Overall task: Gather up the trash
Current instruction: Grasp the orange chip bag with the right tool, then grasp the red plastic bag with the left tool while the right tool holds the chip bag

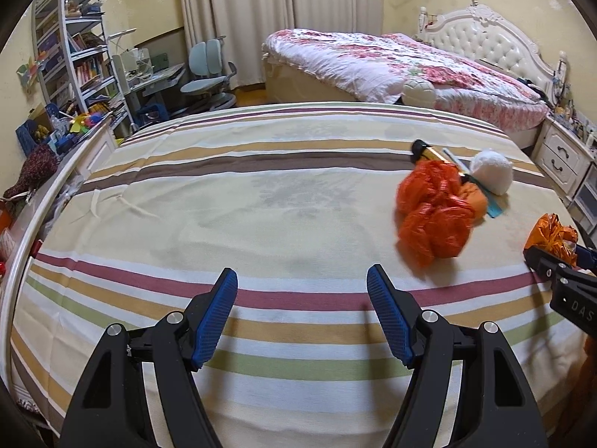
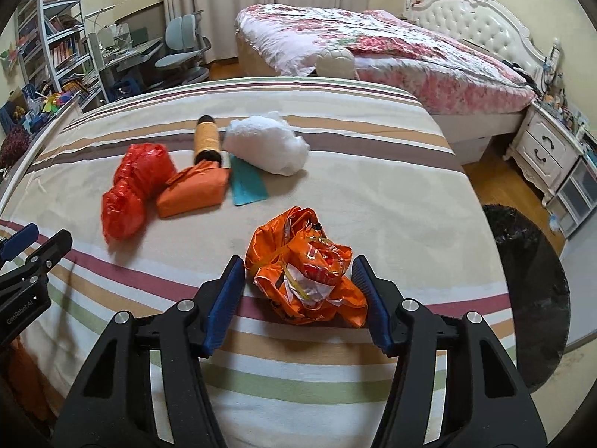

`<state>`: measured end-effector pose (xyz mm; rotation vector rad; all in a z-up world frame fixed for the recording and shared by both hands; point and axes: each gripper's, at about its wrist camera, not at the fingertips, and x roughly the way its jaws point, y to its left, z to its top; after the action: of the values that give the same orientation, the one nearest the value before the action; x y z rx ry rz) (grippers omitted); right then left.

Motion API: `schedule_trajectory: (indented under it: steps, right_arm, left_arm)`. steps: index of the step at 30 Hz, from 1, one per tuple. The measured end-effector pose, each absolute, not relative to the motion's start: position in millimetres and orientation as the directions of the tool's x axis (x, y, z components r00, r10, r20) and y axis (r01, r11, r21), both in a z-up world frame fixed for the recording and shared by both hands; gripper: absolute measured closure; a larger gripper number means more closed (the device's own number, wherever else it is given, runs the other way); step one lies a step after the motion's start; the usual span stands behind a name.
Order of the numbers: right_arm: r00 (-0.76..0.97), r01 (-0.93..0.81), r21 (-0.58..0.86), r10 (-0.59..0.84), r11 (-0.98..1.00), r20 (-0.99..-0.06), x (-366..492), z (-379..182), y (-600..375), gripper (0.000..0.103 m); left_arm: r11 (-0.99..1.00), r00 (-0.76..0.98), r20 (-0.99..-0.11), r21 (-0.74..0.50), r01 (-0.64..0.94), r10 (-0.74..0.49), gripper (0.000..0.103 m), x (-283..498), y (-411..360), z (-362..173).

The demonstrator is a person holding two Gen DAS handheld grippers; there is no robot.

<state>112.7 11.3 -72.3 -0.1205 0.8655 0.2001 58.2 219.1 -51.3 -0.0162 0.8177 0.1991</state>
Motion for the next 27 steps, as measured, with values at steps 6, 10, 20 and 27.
schedule_trajectory:
  steps: [6, 10, 20, 27]
  right_arm:
    - [0.636, -0.157, -0.015, 0.090, 0.988, -0.766, 121, -74, -27, 0.045]
    - [0.635, -0.136, 0.007, 0.093, 0.991, -0.767, 124, -75, -42, 0.045]
    - [0.628, -0.153, 0.027, 0.118, 0.988, -0.769, 125, -77, -47, 0.044]
    - [0.628, -0.160, 0.032, 0.127, 0.987, -0.768, 125, -78, -48, 0.043]
  left_arm:
    - [0.991, 0.684, -0.718, 0.066, -0.120, 0.131, 0.032, 58, 189, -50]
    - [0.992, 0.683, -0.719, 0.081, -0.097, 0.126, 0.032, 62, 172, -51]
    - [0.991, 0.682, -0.720, 0.075, -0.107, 0.128, 0.031, 93, 154, -50]
    - [0.990, 0.650, -0.748, 0.073, -0.124, 0.137, 0.037, 105, 157, -56]
